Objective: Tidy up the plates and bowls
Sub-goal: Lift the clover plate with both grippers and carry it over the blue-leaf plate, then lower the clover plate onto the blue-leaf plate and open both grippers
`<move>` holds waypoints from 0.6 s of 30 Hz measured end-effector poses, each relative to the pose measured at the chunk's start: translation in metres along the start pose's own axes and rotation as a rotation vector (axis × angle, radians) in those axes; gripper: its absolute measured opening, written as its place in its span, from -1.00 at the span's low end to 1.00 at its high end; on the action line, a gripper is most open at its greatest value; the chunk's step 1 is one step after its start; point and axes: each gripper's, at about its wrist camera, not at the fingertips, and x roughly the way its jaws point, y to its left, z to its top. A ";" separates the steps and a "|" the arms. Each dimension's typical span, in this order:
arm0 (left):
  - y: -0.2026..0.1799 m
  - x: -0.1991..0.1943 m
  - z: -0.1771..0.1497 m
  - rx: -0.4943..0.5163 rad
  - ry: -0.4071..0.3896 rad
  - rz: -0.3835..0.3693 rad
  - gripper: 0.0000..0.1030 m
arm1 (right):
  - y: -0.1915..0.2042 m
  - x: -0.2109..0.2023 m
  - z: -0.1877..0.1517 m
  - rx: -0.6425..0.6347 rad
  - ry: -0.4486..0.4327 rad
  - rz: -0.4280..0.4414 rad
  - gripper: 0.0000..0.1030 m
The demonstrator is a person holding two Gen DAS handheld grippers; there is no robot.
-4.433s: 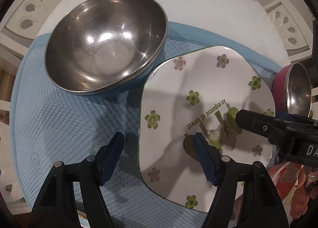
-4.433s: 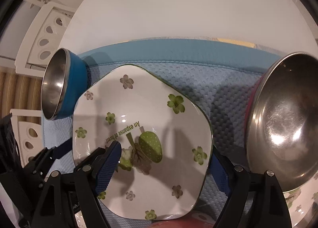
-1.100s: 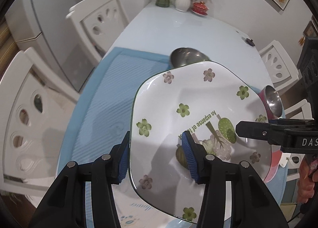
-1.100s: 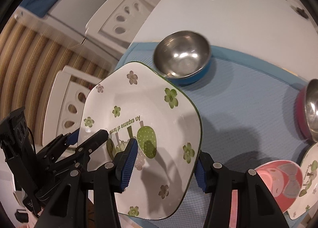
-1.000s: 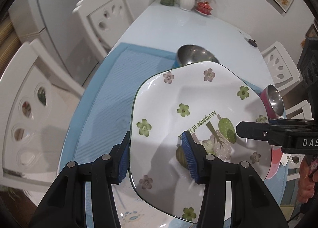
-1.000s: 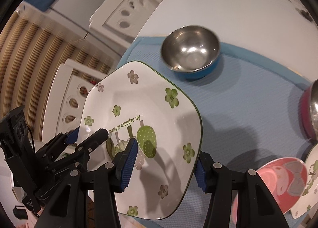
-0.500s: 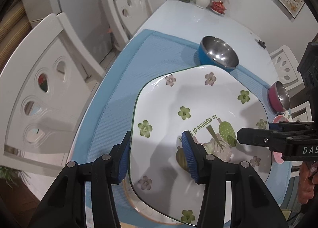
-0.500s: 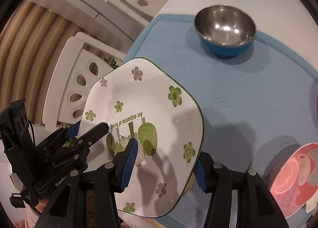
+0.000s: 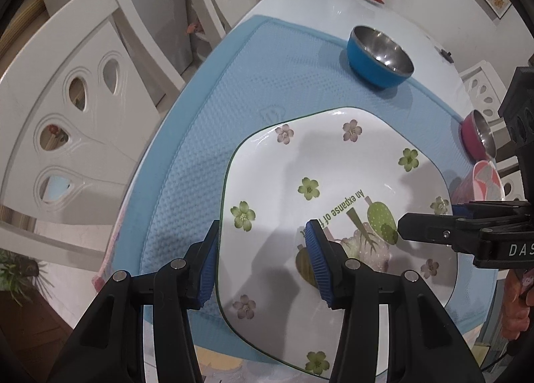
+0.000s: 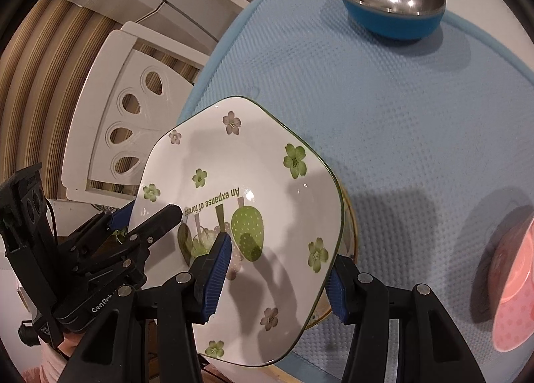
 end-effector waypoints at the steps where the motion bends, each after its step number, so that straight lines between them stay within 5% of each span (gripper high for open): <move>1: 0.000 0.002 -0.001 0.002 0.006 0.000 -0.11 | 0.000 0.002 -0.002 0.003 0.002 0.001 0.01; 18: -0.009 0.025 -0.013 0.032 0.071 0.003 -0.11 | -0.019 0.023 -0.012 0.076 0.036 -0.010 0.00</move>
